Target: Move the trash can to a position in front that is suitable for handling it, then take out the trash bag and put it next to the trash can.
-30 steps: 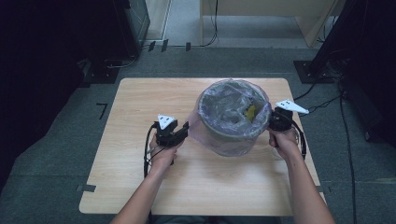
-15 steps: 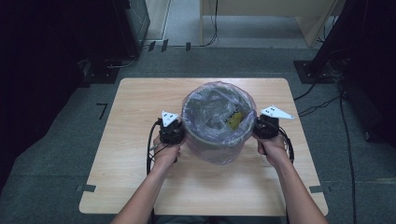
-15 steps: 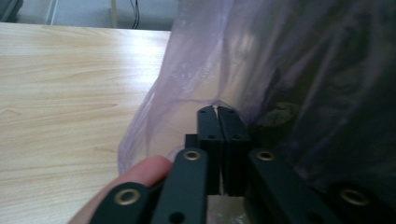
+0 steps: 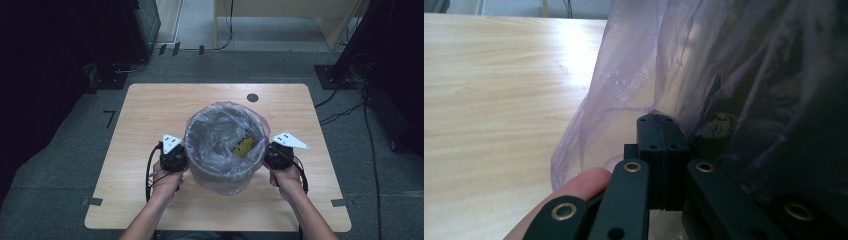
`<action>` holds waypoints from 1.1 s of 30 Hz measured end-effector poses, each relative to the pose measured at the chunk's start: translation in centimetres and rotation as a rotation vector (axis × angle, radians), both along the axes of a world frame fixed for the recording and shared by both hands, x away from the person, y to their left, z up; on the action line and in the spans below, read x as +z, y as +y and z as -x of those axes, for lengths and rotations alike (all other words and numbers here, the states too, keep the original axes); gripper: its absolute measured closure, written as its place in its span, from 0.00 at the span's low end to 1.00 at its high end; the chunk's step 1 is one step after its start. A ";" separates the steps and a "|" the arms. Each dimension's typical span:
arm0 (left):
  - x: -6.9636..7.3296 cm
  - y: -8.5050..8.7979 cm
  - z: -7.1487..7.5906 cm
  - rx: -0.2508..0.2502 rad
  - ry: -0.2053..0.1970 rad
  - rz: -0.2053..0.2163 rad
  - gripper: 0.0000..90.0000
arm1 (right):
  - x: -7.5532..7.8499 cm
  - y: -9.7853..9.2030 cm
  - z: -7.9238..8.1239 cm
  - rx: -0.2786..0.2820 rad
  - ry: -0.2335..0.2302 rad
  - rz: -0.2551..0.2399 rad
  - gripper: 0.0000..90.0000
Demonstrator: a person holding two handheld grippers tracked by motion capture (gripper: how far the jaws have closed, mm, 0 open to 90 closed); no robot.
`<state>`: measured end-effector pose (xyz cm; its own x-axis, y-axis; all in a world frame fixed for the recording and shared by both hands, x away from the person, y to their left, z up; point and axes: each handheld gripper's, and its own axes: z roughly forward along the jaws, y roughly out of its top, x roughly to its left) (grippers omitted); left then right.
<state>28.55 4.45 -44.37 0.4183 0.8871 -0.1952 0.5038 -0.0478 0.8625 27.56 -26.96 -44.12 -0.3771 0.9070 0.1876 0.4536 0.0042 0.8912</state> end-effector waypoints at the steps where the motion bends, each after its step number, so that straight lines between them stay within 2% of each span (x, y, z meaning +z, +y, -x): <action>1: 0.0 0.1 0.4 0.002 -0.002 -0.001 1.00 | 0.0 0.2 0.4 -0.006 -0.002 0.001 1.00; 4: -0.1 0.3 1.3 0.006 -0.007 -0.001 1.00 | -0.1 0.5 1.2 -0.015 -0.007 0.013 1.00; 5: -0.3 0.6 2.1 0.011 -0.010 0.001 1.00 | -0.2 0.9 2.0 -0.022 -0.011 0.017 1.00; 9: -0.3 1.3 3.3 0.011 -0.009 0.002 1.00 | -0.4 1.4 3.3 -0.013 -0.014 0.002 1.00; 11: -0.3 1.8 3.6 0.018 0.009 0.012 0.97 | -0.4 1.6 3.8 0.000 -0.005 -0.010 1.00; 12: -0.1 2.3 3.7 0.025 0.022 0.019 0.90 | -0.3 1.6 4.0 0.001 0.002 -0.009 0.94; 13: 0.0 2.9 3.7 0.038 0.018 0.026 0.80 | -0.2 1.5 4.2 -0.007 -0.003 0.000 0.84; 14: 0.0 2.9 3.7 0.038 0.018 0.026 0.68 | -0.2 1.5 4.2 -0.007 -0.003 0.000 0.84; 15: 0.3 3.6 3.6 0.055 0.005 0.023 0.58 | 0.2 0.7 4.4 0.002 -0.008 -0.020 0.64; 16: 0.5 4.3 3.6 0.081 -0.006 0.028 0.53 | 0.4 0.1 4.5 0.012 -0.012 -0.043 0.60; 17: 0.8 5.9 3.5 0.136 -0.016 0.072 0.48 | 0.6 -0.4 4.7 0.009 -0.015 -0.055 0.56; 18: 0.8 5.9 3.5 0.136 -0.016 0.072 0.44 | 0.6 -0.4 4.7 0.009 -0.015 -0.055 0.56; 19: 0.9 7.1 3.3 0.174 -0.024 0.097 0.41 | 0.8 -1.5 5.0 -0.011 -0.033 -0.064 0.48; 21: 0.6 8.0 3.3 0.207 -0.047 0.074 0.37 | 0.6 -2.6 5.1 -0.039 -0.037 -0.074 0.43; 23: 0.0 8.8 3.2 0.238 -0.067 0.035 0.34 | 0.1 -3.7 5.2 -0.088 -0.040 -0.056 0.38; 25: -0.9 9.8 3.0 0.276 -0.051 0.027 0.32 | -0.6 -4.7 5.1 -0.137 -0.031 -0.045 0.35; 27: -1.8 10.8 2.7 0.307 -0.028 0.012 0.32 | -1.3 -5.8 4.9 -0.158 -0.022 -0.055 0.33; 30: -2.9 11.7 2.4 0.316 0.016 0.004 0.32 | -1.8 -7.5 4.5 -0.133 0.006 -0.138 0.32; 32: -3.5 11.8 2.2 0.303 0.046 -0.037 0.32 | -2.0 -8.3 4.3 -0.103 0.007 -0.177 0.32; 33: -3.9 11.8 2.0 0.294 0.061 -0.062 0.32 | -2.1 -8.5 4.2 -0.104 0.005 -0.170 0.32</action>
